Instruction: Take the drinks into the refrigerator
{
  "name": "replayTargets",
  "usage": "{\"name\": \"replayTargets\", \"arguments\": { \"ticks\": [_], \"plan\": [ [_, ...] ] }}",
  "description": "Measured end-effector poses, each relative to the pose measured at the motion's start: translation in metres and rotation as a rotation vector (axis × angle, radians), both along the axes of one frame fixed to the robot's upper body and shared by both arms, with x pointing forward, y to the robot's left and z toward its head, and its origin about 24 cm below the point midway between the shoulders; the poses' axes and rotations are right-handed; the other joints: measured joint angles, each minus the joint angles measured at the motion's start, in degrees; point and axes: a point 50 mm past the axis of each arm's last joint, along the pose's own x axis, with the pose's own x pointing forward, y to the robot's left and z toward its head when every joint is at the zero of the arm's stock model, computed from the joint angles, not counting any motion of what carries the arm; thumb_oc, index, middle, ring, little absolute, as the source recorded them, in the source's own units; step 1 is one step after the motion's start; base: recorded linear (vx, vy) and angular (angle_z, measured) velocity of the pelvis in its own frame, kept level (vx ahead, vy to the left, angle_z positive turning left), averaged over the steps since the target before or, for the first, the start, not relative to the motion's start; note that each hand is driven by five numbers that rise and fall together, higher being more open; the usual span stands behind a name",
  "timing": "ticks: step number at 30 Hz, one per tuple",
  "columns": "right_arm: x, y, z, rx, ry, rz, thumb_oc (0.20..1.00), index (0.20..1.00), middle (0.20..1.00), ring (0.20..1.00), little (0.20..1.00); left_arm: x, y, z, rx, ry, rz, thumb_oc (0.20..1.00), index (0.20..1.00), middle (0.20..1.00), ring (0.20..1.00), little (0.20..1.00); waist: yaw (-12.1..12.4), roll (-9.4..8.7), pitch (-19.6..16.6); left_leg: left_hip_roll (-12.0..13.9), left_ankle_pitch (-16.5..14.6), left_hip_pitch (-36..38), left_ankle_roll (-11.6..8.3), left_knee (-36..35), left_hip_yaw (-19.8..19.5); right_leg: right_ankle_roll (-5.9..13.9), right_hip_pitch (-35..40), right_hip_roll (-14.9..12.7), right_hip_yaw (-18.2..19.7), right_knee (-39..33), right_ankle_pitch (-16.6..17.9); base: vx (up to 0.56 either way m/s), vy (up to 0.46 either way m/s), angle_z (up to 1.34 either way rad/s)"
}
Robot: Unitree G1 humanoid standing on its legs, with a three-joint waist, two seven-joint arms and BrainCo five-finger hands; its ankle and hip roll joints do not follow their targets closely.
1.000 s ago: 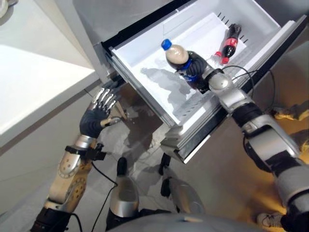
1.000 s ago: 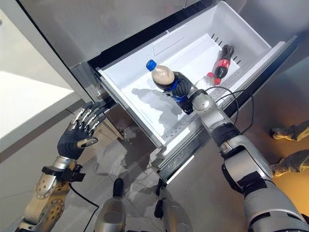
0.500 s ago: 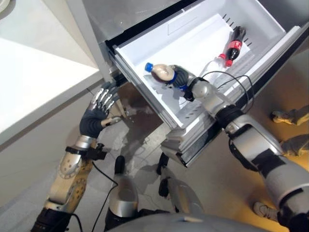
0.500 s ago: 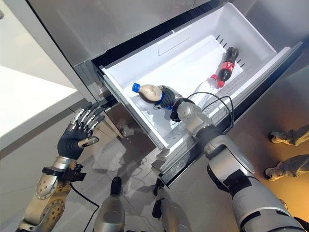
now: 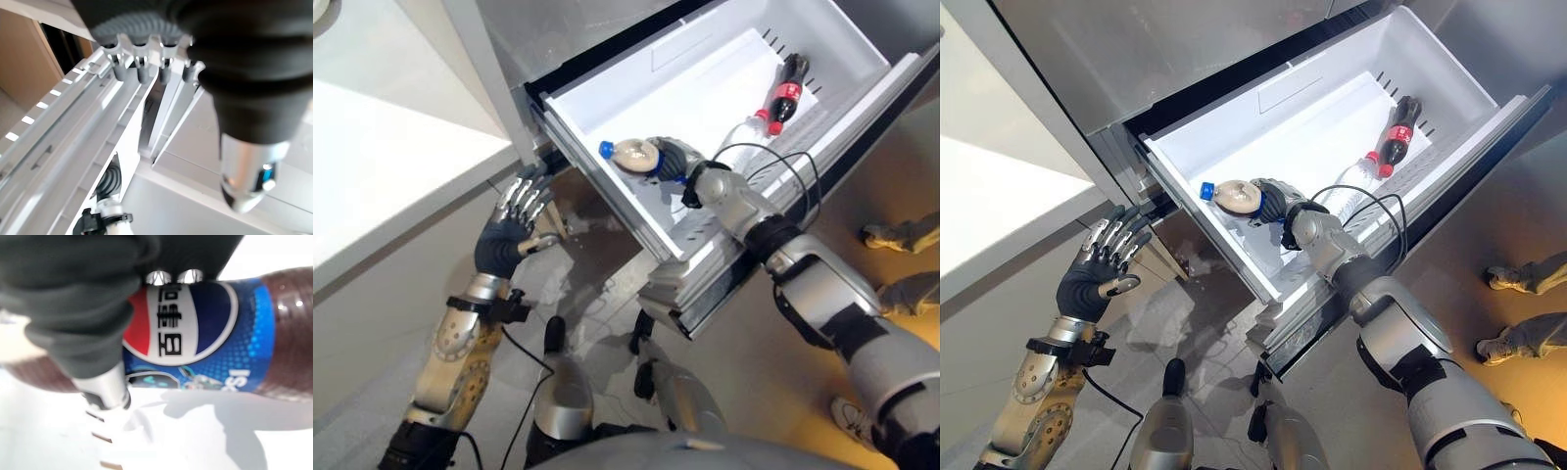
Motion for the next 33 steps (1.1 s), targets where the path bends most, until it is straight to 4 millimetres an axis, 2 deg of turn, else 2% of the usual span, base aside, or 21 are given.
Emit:
{"name": "replayTargets", "arguments": {
  "ticks": [2,15,24,28,29,31,33],
  "plan": [
    [0.0,0.0,0.0,-0.003,-0.002,0.0,1.0,1.0,1.0,1.0,1.0,0.0,0.0,0.0,0.0,0.0,0.001,1.0,1.0,1.0,1.0,1.0,0.0,0.0,0.0,0.0,0.0,0.0,0.0,0.0,0.0,0.0,0.0,0.0,0.0,0.0,0.0,0.0,0.0,0.0],
    [-0.007,0.011,0.008,-0.022,-0.063,0.071,1.0,1.0,1.0,1.0,1.0,0.002,0.0,0.003,0.0,-0.012,0.005,1.0,1.0,1.0,1.0,1.0,-0.1,0.02,0.0,0.0,0.0,0.2,0.0,0.1,0.0,0.0,0.2,0.0,0.0,0.0,0.0,0.0,0.0,0.0],
    [-0.016,0.008,0.015,0.002,-0.107,0.107,1.0,1.0,1.0,1.0,1.0,0.003,0.007,0.009,0.025,-0.04,0.034,1.0,1.0,1.0,1.0,1.0,-0.3,0.06,0.0,0.0,0.0,1.1,-0.01,0.1,0.0,0.0,1.1,0.0,0.0,0.0,0.0,0.0,0.0,0.0],
    [-0.024,-0.009,0.024,0.077,-0.14,0.115,1.0,1.0,1.0,1.0,1.0,0.003,0.007,0.011,0.05,-0.054,0.03,1.0,1.0,1.0,1.0,1.0,-0.4,0.01,0.1,-0.1,0.0,1.2,-0.01,0.1,0.0,0.0,1.3,-0.1,0.0,0.0,0.0,0.02,-0.017,0.0],
    [-0.029,-0.024,0.031,0.131,-0.166,0.108,1.0,1.0,1.0,1.0,1.0,0.003,0.008,0.013,0.053,-0.064,0.03,1.0,1.0,1.0,1.0,1.0,-0.2,-0.08,0.1,0.0,0.0,1.2,-0.02,0.2,-0.1,0.0,1.3,-0.1,0.0,0.0,0.0,0.0,0.0,0.0],
    [-0.03,-0.036,0.037,0.157,-0.184,0.086,1.0,1.0,1.0,1.0,1.0,0.003,0.01,0.014,0.055,-0.066,0.033,1.0,1.0,1.0,1.0,1.0,-0.3,-0.12,0.2,0.0,0.0,1.2,-0.02,0.4,-0.3,0.0,1.5,-0.1,-0.1,0.0,0.0,0.03,-0.016,0.03],
    [-0.034,-0.06,0.045,0.182,-0.219,0.044,1.0,1.0,1.0,1.0,1.0,0.003,0.01,0.015,0.059,-0.07,0.028,1.0,1.0,1.0,1.0,1.0,-0.4,-0.17,0.2,0.0,0.0,1.3,-0.02,0.4,-0.3,-0.01,1.6,-0.1,-0.2,0.0,0.0,0.03,0.0,0.02]
  ]
}}
